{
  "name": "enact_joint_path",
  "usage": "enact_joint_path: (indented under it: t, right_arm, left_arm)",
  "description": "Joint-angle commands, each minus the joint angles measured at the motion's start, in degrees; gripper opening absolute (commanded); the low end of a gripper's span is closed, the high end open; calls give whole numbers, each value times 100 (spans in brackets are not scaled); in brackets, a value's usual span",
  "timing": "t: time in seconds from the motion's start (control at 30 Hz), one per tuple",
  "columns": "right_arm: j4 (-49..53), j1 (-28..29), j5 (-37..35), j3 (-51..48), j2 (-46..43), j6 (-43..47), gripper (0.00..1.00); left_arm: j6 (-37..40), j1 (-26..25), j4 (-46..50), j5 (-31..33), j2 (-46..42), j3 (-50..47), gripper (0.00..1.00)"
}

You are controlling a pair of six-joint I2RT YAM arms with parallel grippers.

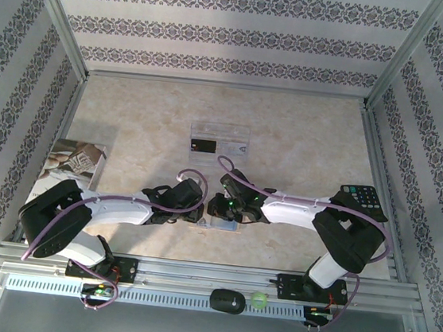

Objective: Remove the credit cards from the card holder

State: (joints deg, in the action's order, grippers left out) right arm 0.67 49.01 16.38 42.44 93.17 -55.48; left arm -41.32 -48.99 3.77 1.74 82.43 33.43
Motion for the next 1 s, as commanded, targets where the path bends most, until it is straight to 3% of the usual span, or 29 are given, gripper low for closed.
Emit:
enact_joint_path:
  t: [0.0, 0.73, 0.97]
  right_arm:
    - [104, 56, -81, -162, -52, -198, 20]
    - [-971, 57, 748, -59, 624, -294, 21]
    - [-1121, -6, 753, -157, 624, -332, 19]
  left_arm:
    - [-100, 65, 446, -35, 11, -243, 36]
    - [-168, 65, 116, -350, 128, -334, 37]
    - [-115, 65, 255, -120, -615, -440, 48]
